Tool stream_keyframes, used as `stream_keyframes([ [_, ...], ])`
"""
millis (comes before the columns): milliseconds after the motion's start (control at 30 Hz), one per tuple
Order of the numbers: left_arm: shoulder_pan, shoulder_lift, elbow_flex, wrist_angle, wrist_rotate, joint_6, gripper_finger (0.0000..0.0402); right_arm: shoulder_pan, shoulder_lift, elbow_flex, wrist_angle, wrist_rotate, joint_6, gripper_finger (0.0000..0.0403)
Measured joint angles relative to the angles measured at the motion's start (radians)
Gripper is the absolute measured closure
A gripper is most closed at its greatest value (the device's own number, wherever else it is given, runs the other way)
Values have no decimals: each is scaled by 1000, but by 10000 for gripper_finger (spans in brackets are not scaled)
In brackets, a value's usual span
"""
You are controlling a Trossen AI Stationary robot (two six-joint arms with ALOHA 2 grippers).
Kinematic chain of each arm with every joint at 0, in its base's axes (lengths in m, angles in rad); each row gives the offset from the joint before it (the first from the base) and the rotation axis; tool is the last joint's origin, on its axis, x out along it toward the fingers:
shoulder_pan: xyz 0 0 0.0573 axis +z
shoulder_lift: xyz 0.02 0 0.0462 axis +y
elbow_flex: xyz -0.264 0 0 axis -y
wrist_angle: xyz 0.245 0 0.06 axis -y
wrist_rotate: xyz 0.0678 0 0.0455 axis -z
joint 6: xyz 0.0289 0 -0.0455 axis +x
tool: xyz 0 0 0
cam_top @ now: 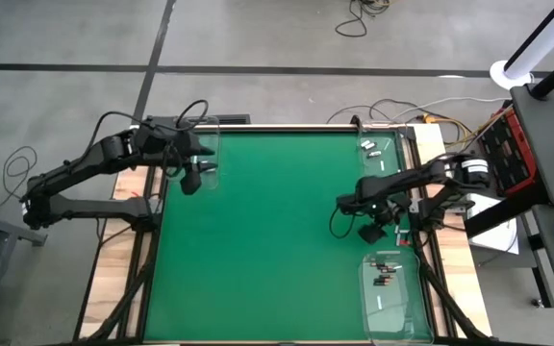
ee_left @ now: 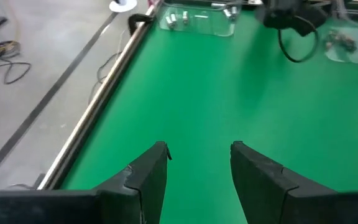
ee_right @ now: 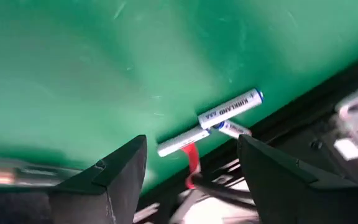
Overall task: Sort batteries
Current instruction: Put the blue battery into the top left transparent bin
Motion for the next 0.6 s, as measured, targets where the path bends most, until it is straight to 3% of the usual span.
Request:
stream_keyframes([
  [233, 0, -52, 0, 17, -76, 11, 246, 2, 106, 0, -15, 3, -233, 141],
  [600, 0, -118, 0, 15, -83, -24, 246, -4, 190, 0, -44, 110, -477, 118],
])
